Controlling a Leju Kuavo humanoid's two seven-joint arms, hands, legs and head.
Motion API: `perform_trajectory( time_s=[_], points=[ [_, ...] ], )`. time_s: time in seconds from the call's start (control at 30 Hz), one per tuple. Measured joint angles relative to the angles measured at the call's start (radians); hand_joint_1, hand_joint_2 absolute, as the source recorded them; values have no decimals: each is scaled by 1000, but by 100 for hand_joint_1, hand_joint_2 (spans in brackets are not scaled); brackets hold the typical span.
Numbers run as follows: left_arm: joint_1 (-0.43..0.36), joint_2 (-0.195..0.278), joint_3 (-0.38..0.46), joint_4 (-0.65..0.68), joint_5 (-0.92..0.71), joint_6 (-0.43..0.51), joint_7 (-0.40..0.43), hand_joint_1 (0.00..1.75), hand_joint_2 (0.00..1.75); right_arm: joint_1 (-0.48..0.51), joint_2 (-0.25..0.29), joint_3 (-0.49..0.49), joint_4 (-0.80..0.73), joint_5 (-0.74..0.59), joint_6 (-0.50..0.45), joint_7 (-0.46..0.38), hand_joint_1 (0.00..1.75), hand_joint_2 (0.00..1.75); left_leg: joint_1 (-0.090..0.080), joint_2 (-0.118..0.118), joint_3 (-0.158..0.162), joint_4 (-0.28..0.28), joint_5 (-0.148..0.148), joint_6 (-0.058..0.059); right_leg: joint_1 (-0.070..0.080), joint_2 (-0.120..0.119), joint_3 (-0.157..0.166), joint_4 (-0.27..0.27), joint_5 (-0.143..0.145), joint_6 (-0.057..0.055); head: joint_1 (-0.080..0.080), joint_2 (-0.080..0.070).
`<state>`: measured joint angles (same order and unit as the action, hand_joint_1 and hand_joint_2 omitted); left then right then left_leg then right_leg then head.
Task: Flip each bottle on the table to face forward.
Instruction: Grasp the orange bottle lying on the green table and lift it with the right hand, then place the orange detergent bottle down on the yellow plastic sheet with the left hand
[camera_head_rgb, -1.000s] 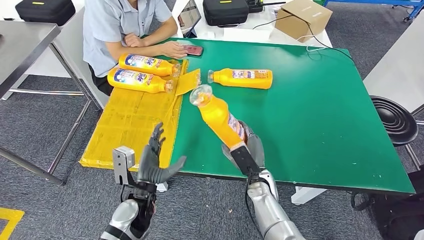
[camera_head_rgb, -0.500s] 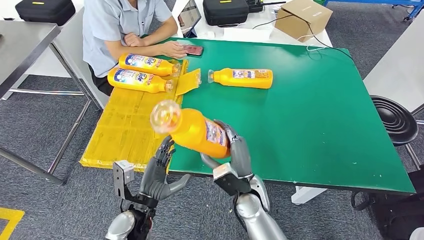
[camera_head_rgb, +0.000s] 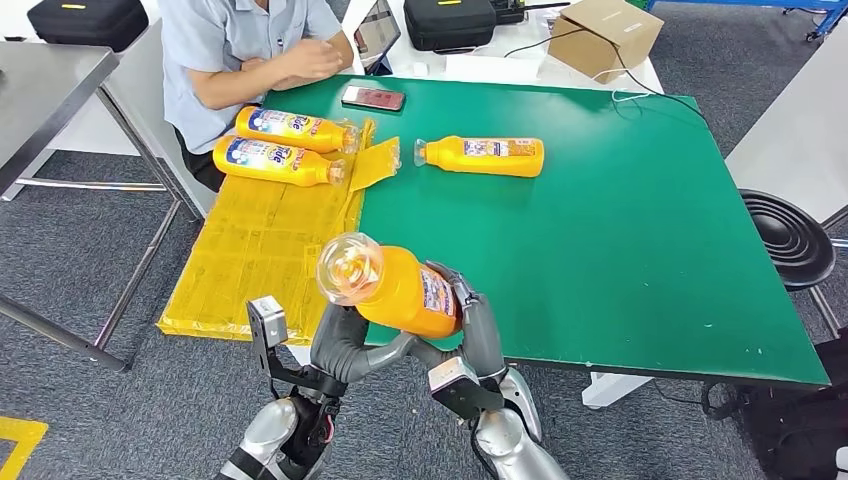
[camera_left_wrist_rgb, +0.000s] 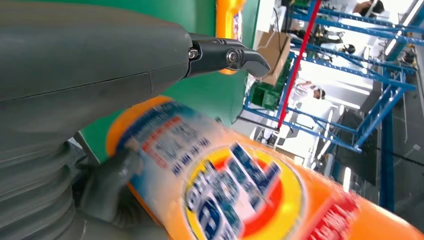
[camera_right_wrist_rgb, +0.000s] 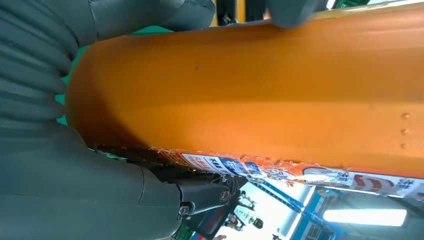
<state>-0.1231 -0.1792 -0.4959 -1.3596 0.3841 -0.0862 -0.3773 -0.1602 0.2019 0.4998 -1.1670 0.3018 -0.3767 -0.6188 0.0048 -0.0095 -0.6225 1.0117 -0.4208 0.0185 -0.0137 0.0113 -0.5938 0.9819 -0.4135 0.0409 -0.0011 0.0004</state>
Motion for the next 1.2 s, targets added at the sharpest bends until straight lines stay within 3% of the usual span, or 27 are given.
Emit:
perform_trajectory(
  time_s=[0.5, 0.9, 1.2],
  points=[
    [5, 21, -27, -44, 2, -24, -18, 0, 175, -17, -4, -27, 74, -69, 6, 14, 175, 175, 0, -1, 0, 0, 0, 0, 0, 0, 0, 0, 0, 0, 0, 0],
    [8, 24, -28, -47, -50, 15, -22, 0, 175, -32, -5, -27, 142, 68, -39, 66, 175, 175, 0, 0, 0, 0, 0, 0, 0, 0, 0, 0, 0, 0, 0, 0],
    [-10, 22, -28, -26, -3, 20, 31, 0, 175, -51, 3, 17, 171, 142, -42, 86, 175, 175, 0, 0, 0, 0, 0, 0, 0, 0, 0, 0, 0, 0, 0, 0]
  ],
)
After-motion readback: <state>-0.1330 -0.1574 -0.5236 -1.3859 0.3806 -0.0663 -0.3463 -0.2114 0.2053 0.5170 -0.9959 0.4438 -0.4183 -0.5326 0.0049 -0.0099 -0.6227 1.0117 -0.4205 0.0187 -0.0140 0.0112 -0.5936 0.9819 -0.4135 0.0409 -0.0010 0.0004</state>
